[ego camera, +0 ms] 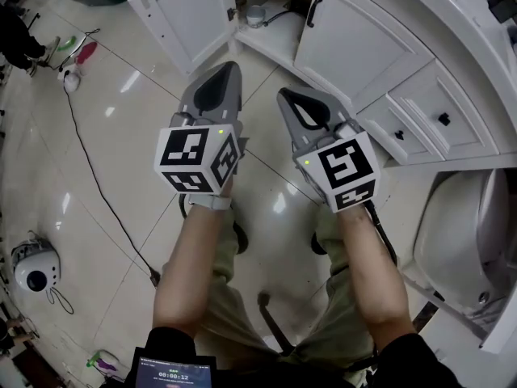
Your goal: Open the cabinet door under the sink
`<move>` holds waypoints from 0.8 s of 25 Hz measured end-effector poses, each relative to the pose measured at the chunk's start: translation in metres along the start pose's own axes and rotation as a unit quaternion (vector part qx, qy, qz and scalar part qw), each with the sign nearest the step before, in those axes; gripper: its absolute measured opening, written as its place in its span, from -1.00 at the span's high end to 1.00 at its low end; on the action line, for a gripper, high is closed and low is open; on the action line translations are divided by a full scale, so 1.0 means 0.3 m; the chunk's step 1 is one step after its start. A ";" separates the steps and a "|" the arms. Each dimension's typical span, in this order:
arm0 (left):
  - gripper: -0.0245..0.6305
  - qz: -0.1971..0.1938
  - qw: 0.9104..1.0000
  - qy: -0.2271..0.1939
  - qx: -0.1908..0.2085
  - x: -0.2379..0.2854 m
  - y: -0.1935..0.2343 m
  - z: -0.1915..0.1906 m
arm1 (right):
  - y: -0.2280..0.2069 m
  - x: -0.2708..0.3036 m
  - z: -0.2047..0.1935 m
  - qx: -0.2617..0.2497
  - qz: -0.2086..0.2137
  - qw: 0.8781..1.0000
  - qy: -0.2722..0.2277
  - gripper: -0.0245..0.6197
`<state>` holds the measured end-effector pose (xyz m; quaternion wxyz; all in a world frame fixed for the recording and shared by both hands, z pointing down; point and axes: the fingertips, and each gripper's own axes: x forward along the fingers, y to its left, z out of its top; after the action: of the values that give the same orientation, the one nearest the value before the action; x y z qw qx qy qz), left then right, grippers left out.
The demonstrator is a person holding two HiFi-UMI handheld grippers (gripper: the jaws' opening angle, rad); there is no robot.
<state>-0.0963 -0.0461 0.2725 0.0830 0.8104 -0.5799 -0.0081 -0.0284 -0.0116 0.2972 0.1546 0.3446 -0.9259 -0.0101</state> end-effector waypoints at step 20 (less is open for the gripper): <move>0.88 -0.096 0.995 0.024 0.025 -0.155 -0.477 -0.130 | -0.003 -0.347 -0.087 0.088 -0.045 0.995 -0.028 0.95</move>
<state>0.0269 0.0475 0.2863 0.0754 0.8643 -0.4969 0.0177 0.0542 0.0569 0.2930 0.0967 0.3980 -0.9106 0.0550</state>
